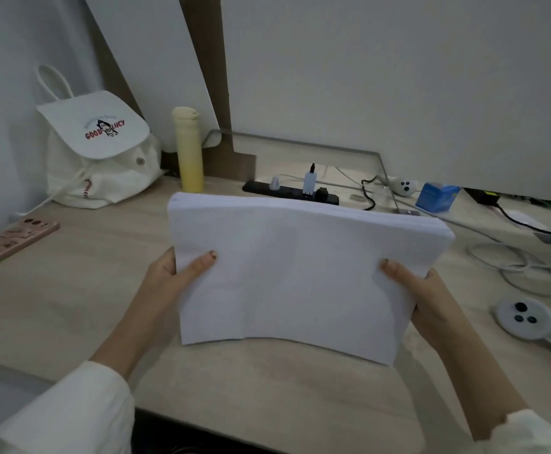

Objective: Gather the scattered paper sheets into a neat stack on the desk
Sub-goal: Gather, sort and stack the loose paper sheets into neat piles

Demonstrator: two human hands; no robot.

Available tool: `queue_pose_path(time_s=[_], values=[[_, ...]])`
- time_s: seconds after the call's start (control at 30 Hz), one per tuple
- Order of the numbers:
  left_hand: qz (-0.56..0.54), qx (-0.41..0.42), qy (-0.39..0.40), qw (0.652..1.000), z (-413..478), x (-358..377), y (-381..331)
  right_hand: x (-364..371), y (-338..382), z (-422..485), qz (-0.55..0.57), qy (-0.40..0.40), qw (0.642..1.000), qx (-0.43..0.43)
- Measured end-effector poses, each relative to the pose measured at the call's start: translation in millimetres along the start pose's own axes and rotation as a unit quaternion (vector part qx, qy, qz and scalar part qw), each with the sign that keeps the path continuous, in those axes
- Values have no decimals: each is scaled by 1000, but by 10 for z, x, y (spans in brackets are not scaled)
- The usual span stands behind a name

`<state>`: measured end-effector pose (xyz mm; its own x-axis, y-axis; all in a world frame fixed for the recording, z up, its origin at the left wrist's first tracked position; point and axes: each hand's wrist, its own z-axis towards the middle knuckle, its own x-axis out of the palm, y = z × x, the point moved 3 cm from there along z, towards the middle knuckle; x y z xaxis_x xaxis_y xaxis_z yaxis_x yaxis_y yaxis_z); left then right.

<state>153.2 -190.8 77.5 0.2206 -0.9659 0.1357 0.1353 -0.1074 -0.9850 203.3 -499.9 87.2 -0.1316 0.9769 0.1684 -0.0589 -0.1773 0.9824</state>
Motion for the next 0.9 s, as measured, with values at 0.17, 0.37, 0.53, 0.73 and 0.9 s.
queue_pose_path(time_s=[0.17,0.37,0.53,0.73,0.9], values=[[-4,-2,7,1000,21,-72,82,-45,-119,-7,21,1,1000,6],[-23,-20,24,999,79,-33,159,-5,-106,68,19,9,1000,-2],[-23,-50,45,997,55,-89,330,-28,-234,61,12,17,1000,19],[11,-77,69,995,117,-64,238,29,-206,77,-21,22,998,47],[-16,-188,69,980,112,-242,113,92,-313,29,-34,-7,991,132]])
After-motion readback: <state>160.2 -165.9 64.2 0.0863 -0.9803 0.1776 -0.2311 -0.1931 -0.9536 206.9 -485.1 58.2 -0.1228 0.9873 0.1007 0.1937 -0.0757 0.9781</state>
